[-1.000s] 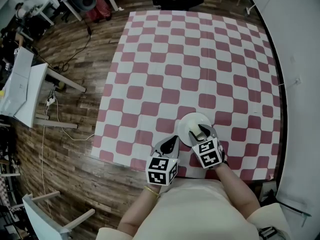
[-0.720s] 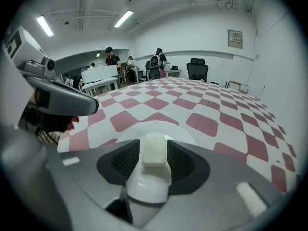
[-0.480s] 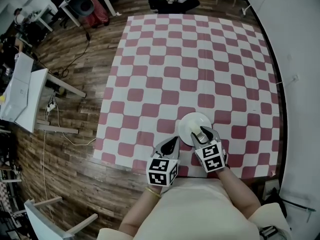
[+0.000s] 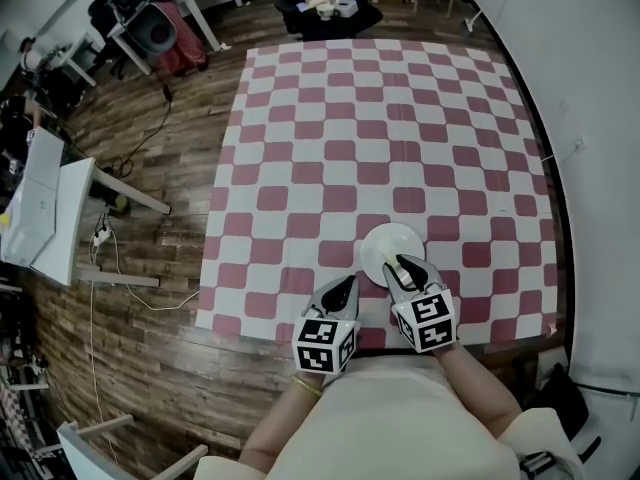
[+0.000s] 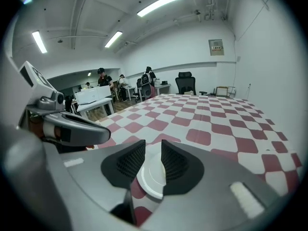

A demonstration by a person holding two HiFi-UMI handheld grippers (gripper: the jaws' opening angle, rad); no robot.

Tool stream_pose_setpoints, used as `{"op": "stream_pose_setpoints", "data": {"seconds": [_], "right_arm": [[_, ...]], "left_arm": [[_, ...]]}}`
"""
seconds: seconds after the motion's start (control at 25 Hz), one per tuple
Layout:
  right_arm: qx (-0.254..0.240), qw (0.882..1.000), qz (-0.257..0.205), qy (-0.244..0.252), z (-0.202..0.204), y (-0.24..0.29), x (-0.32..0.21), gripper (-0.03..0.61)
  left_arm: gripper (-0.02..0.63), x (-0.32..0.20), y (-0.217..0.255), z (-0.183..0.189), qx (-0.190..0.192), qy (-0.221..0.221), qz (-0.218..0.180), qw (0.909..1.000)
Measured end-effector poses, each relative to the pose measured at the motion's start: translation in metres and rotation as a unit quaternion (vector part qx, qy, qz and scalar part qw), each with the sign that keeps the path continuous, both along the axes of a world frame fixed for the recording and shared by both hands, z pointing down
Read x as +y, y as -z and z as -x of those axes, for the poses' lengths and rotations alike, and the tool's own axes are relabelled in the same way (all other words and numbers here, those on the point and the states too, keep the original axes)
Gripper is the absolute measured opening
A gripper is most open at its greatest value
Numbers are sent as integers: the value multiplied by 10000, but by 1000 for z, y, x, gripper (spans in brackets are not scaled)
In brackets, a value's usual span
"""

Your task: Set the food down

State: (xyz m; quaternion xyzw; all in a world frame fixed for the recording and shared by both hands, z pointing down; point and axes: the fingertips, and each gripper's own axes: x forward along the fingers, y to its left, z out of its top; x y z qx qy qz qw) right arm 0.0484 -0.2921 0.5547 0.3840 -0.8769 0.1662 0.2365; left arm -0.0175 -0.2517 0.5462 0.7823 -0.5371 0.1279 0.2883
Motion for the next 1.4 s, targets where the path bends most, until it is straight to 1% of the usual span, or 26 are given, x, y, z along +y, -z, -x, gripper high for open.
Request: {"op": "stream_pose_setpoints", "data": {"seconds": [0.16,0.4,0.68,1.4], "right_arm": [[-171,9993,-225,-256,1,19,7,66],[-293,9975,-385,-512,3,35,24,9],[-363,9960,-457,-674,8,47,48,6],[-536,9921,-702,-887,23,66,100,5]], "left_arm": [[6,8,6,4,-24,-135,-54,9999],[6,24,10,8,-40,-327,-91,9994],[6,43,15,11,-43,-534,-125,9985],[6,78,27,12,25,-1044,-299,9941]]}}
